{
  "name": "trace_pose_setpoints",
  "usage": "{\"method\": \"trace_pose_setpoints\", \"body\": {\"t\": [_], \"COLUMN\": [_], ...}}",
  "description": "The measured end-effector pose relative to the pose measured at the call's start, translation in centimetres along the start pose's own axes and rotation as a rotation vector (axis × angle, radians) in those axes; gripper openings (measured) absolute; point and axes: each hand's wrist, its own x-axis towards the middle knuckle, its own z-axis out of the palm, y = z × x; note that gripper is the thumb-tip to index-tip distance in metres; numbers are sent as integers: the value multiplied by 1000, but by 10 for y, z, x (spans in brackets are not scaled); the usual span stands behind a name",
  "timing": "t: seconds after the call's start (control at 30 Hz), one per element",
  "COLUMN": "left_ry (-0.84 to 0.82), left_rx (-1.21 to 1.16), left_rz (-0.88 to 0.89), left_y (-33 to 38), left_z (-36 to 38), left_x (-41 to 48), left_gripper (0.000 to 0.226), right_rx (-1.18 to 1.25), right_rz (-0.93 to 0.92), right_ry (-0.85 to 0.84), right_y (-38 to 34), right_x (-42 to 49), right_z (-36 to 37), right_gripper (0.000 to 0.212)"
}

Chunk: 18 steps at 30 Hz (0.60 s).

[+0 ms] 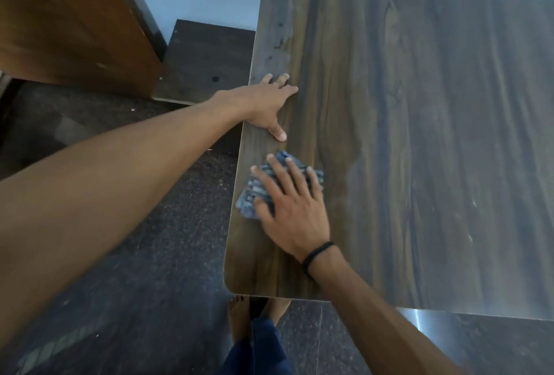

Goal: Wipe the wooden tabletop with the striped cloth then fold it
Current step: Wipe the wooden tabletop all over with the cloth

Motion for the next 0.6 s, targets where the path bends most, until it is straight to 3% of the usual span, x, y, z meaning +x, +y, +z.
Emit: {"method": "trace_pose_setpoints", "body": {"t": [0.1, 0.17, 0.27, 0.37, 0.43, 0.53, 0.6], "left_ry": [36, 120, 382, 706, 828, 819, 809], "left_rx": [-117, -165, -298, -417, -452, -504, -516], "left_rz": [19, 8, -134, -316, -363, -241, -144], "left_y": [-8, -12, -19, -27, -35, -38, -34], "left_z": [-7, -11, -10, 5, 25, 62, 77], "left_x": [-7, -16, -30, -48, -65, -84, -90], "left_gripper": [92, 80, 59, 36, 23, 25, 36], "right_rx": [-34, -71, -36, -81, -99, -30, 3], "right_rz": [-270, -257, 7, -176, -247, -64, -63], "right_ry": [-51, 28, 111, 48, 4, 41, 31], "right_y": [6, 30, 28, 22, 37, 37, 25], "right_x": [-17, -4, 46, 57, 59, 86, 100], "right_z": [4, 0, -6, -3, -9, -12, -15], "right_gripper": [57, 56, 56, 57, 59, 70, 73]}}
